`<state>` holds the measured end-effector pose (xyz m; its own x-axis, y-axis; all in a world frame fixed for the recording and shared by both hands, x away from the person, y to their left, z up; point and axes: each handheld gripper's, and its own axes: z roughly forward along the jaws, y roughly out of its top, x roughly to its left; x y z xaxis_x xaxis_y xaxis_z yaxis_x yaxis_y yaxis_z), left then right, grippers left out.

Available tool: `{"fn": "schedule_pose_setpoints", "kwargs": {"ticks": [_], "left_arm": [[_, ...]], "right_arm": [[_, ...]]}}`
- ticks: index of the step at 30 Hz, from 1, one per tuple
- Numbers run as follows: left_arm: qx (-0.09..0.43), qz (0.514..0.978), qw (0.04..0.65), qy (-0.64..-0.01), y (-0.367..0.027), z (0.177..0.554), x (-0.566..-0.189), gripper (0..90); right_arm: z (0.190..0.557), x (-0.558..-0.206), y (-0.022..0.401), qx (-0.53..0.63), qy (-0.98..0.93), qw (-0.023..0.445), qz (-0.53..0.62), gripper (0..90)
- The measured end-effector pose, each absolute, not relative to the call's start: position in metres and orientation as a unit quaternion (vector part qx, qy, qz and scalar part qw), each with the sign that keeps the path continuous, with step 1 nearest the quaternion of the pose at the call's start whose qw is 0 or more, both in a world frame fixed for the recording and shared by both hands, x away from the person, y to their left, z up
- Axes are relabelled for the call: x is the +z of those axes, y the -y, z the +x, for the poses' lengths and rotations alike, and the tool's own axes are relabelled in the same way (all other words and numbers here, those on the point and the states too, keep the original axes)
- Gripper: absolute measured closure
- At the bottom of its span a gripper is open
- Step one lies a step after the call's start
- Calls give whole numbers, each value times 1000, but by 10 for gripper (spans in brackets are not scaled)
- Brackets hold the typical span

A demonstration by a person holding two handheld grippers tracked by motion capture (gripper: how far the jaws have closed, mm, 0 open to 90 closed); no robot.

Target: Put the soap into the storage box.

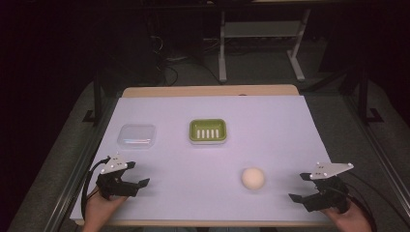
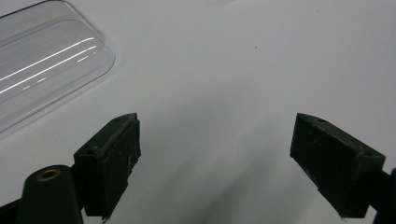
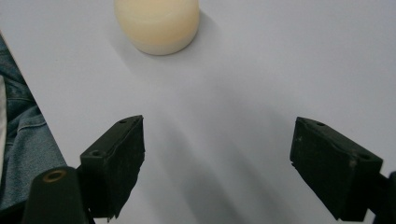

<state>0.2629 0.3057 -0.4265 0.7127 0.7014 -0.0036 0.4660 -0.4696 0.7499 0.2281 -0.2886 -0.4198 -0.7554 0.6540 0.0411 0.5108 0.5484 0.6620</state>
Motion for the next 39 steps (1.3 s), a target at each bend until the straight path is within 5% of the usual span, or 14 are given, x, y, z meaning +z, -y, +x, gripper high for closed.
{"fn": "schedule_pose_setpoints", "kwargs": {"ticks": [39], "left_arm": [[132, 841, 394, -347, -307, 263, -430, 166]], "right_arm": [[260, -403, 230, 300, -911, 62, 274, 141]]}}
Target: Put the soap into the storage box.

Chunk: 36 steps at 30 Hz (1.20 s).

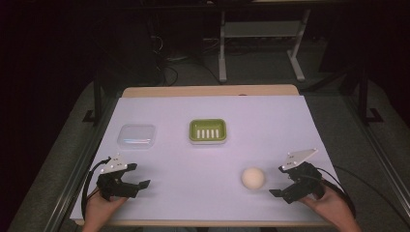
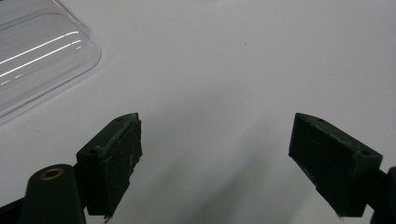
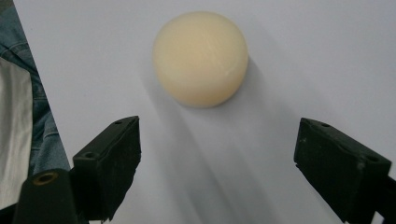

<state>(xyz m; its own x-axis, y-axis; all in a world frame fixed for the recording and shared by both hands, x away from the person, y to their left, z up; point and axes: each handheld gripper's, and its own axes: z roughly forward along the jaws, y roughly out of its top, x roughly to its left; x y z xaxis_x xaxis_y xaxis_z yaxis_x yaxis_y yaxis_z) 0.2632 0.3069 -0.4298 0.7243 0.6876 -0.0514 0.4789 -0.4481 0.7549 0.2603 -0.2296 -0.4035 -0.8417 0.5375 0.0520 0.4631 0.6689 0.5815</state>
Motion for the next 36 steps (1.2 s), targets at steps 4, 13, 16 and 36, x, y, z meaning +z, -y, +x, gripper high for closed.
{"fn": "schedule_pose_setpoints", "kwargs": {"ticks": [4, 13, 16, 36], "left_arm": [[134, 844, 393, -340, -308, 263, -429, 166], [133, 844, 395, -339, -308, 263, -429, 165], [132, 843, 394, -341, -309, 262, -428, 165], [127, 843, 395, -342, -309, 263, -430, 166]], "right_arm": [[264, -403, 222, 290, -917, 57, 268, 141], [279, -403, 196, 275, -932, 58, 231, 142], [282, -403, 187, 266, -935, 57, 225, 142], [294, -405, 163, 234, -949, 50, 204, 146]]}}
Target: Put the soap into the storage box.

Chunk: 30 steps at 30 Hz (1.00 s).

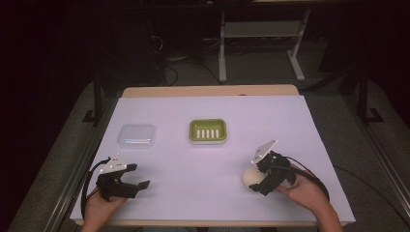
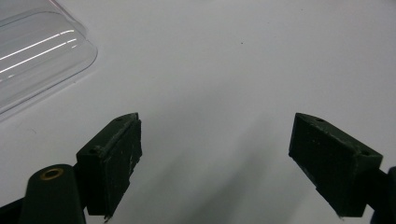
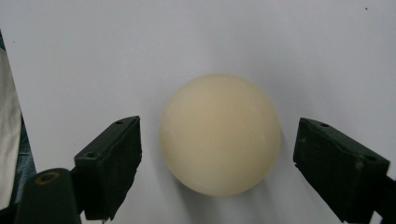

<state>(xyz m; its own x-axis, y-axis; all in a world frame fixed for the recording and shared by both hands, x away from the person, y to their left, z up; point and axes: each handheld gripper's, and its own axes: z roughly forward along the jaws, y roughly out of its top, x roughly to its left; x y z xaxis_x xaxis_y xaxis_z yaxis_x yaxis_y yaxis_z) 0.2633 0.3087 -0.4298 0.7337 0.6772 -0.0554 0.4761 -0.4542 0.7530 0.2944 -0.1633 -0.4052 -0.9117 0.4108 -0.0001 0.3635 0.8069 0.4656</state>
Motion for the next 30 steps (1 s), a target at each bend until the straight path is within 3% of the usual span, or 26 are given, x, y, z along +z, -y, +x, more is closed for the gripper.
{"fn": "schedule_pose_setpoints", "kwargs": {"ticks": [30], "left_arm": [[119, 844, 395, -342, -311, 265, -431, 165]], "right_arm": [[306, -418, 150, 193, -960, 34, 201, 149]]}}
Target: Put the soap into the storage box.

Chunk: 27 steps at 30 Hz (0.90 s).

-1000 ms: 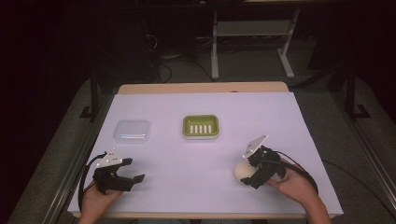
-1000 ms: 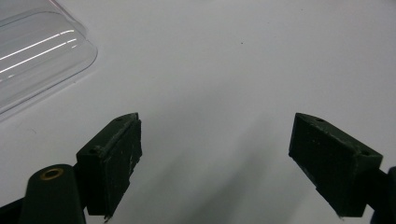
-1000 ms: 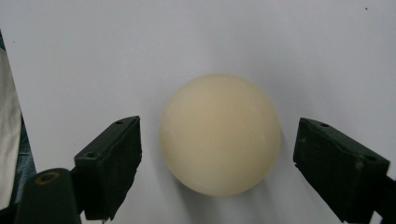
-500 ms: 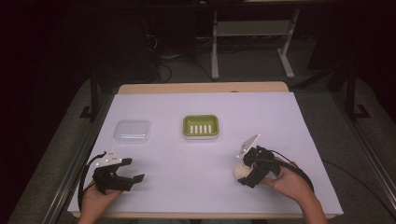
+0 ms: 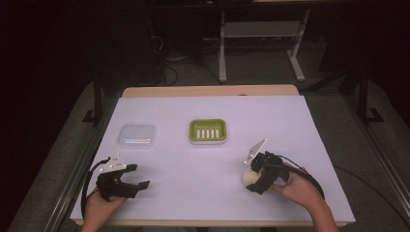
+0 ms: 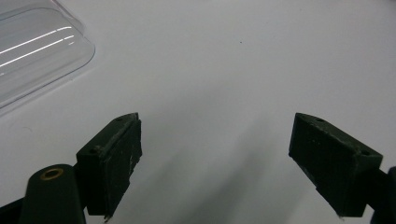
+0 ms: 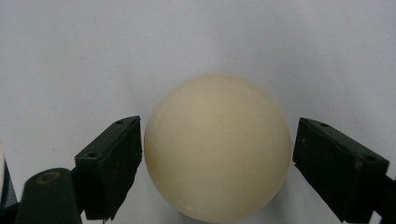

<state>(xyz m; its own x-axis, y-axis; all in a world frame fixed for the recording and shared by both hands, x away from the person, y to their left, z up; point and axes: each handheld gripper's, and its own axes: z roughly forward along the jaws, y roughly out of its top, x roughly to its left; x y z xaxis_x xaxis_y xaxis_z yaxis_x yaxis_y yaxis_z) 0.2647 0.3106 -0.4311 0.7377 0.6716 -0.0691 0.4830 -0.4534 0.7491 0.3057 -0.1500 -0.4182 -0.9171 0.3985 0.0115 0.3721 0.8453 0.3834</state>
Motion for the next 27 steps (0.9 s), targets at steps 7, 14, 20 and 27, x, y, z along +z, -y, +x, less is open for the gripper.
{"fn": "schedule_pose_setpoints", "kwargs": {"ticks": [7, 14, 20, 27], "left_arm": [[118, 845, 394, -341, -311, 265, -431, 165], [116, 845, 394, -342, -310, 265, -432, 166], [115, 845, 395, -342, -310, 265, -432, 165], [114, 845, 395, -342, -310, 265, -432, 165]], "right_arm": [[306, -421, 150, 187, -961, 32, 203, 150], [306, -422, 149, 182, -961, 32, 205, 163], [306, -423, 149, 176, -962, 31, 204, 171], [306, -424, 149, 172, -963, 29, 206, 182]]}}
